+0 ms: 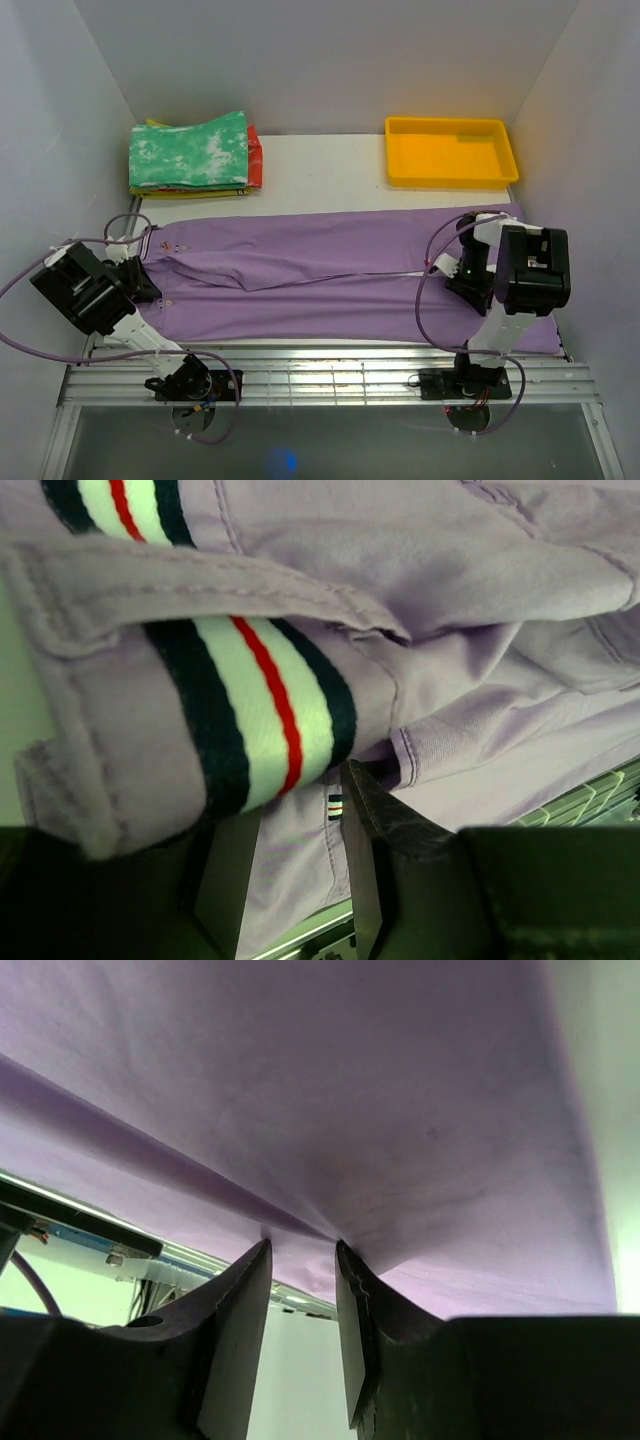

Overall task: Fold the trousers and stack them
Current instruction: Flatten the trousers out

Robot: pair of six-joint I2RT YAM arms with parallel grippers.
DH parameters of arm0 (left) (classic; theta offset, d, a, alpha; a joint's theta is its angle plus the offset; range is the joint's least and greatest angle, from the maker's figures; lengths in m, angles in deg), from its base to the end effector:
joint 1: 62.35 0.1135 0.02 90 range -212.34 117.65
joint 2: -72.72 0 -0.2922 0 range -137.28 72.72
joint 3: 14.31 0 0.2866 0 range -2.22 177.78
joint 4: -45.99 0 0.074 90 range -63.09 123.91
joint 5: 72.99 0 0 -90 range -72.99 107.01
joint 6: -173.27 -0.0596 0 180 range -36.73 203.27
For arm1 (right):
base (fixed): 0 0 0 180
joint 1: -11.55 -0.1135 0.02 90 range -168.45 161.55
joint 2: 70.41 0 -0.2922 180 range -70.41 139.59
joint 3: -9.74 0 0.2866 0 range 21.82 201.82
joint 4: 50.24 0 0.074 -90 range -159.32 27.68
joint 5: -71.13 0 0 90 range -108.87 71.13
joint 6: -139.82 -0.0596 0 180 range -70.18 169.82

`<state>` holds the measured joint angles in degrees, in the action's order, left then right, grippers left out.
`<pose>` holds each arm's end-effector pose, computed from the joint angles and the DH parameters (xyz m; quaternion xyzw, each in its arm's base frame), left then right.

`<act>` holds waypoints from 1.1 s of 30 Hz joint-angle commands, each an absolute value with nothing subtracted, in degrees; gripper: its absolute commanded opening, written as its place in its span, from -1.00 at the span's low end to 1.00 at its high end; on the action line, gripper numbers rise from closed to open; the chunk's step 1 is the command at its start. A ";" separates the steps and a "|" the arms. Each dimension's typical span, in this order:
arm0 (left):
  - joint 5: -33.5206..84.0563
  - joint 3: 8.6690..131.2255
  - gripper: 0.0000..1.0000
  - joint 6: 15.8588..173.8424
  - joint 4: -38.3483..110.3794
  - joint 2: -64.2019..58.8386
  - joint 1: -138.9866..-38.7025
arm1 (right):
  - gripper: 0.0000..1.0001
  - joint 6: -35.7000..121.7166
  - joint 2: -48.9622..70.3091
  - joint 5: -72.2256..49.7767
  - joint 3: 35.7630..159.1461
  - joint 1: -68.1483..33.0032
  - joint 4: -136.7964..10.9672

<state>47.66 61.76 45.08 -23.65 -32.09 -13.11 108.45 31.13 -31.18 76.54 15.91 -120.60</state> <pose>0.2370 0.2284 0.1342 -0.1118 0.9555 -0.2392 0.1312 0.2777 -0.0339 0.1088 0.4621 -0.8707 0.0224 0.1669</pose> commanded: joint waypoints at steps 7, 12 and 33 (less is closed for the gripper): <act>39.85 68.97 0.28 37.41 -14.34 -33.19 -11.81 | 0.06 108.09 35.60 -15.18 82.20 9.10 -101.07; 43.79 70.54 0.48 30.55 -16.88 -26.51 -13.83 | 0.39 109.32 30.50 -7.80 86.94 8.39 -109.59; 49.72 88.15 0.37 22.92 -37.00 -27.48 -23.77 | 0.05 111.25 36.93 -2.96 106.13 10.76 -118.92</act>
